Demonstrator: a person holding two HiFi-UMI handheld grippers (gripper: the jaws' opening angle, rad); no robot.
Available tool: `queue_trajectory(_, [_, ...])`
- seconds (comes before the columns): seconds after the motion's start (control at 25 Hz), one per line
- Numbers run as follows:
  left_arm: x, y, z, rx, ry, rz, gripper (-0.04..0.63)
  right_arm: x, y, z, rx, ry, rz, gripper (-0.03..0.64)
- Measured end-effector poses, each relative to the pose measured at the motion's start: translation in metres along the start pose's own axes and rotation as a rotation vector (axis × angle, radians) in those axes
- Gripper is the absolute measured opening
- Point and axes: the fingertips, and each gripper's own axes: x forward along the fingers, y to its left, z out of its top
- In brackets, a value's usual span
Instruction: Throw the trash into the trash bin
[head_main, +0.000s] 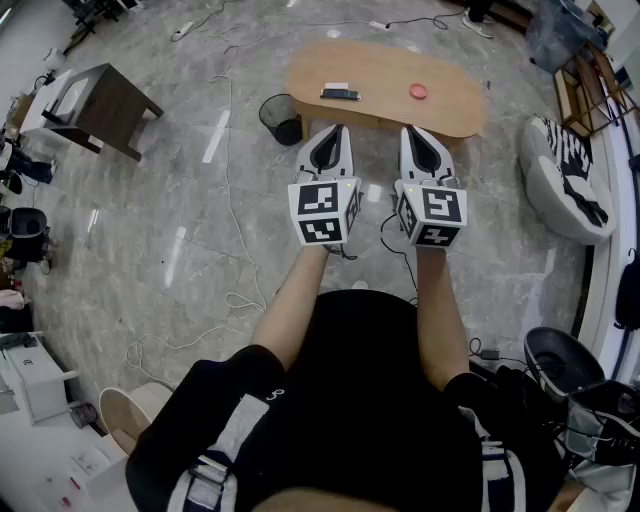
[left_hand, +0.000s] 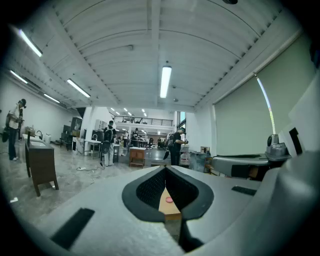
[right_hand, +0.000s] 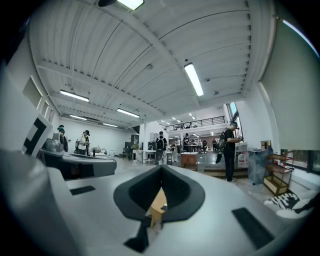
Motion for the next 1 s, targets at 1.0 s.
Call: queue_trajectory(1.0, [0.035,-0.001,-0.009,-0.042,0.003,-0.02,0.006,0.021,-0.026,0.007,0.016,-0.032,0.03,0.011])
